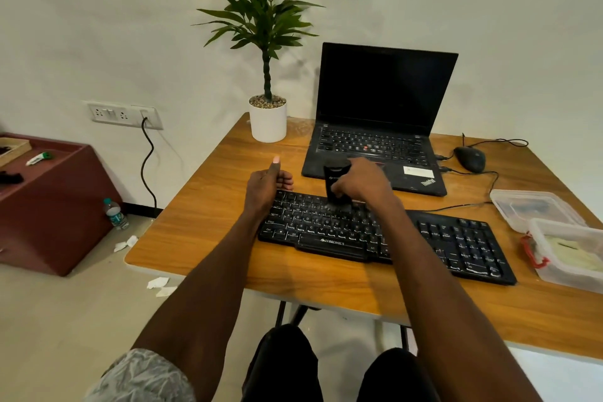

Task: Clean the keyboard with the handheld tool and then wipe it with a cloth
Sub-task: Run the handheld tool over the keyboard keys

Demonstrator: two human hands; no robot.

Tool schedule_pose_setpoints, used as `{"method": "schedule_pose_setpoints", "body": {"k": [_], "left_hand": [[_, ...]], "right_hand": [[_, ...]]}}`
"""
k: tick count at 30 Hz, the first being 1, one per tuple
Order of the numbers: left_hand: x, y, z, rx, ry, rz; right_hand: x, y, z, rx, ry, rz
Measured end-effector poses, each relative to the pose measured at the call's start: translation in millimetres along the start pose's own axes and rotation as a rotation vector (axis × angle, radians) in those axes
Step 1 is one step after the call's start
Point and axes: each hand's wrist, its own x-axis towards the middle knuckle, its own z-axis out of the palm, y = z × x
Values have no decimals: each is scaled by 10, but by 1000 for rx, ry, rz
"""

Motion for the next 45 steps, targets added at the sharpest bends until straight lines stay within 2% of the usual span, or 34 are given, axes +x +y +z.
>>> {"method": "schedule_pose_setpoints", "body": {"k": [3, 9, 12, 16, 18, 21, 26, 32, 34, 37, 41, 45], "left_hand": [[0, -6, 6, -44, 22, 10], [-32, -4, 6, -27, 54, 20], [-35, -25, 4, -2, 49, 33], [2, -55, -18, -22, 12, 23], [-1, -51, -16, -20, 3, 25], [-34, -13, -9, -27, 11, 30], [-68, 4, -16, 47, 36, 37], [-49, 4, 7, -9, 0, 26], [-59, 6, 15, -7, 0, 36], [-68, 15, 10, 12, 7, 30], [-69, 34, -44, 42, 0, 1], [-94, 47, -24, -2, 3, -8]], "right_hand": [[14, 33, -50, -95, 56, 32], [29, -380, 338, 159, -70, -146], [49, -360, 338, 196, -86, -149], [70, -102, 65, -50, -21, -21], [80, -74, 26, -83, 2, -7], [62, -276, 211, 63, -106, -91], [46, -467, 467, 259, -100, -199], [82, -121, 142, -21, 6, -28], [87, -135, 121, -91, 26, -28], [98, -322, 262, -27, -37, -111], [93, -535, 478, 284, -131, -174], [129, -428, 425, 151, -62, -129]]}}
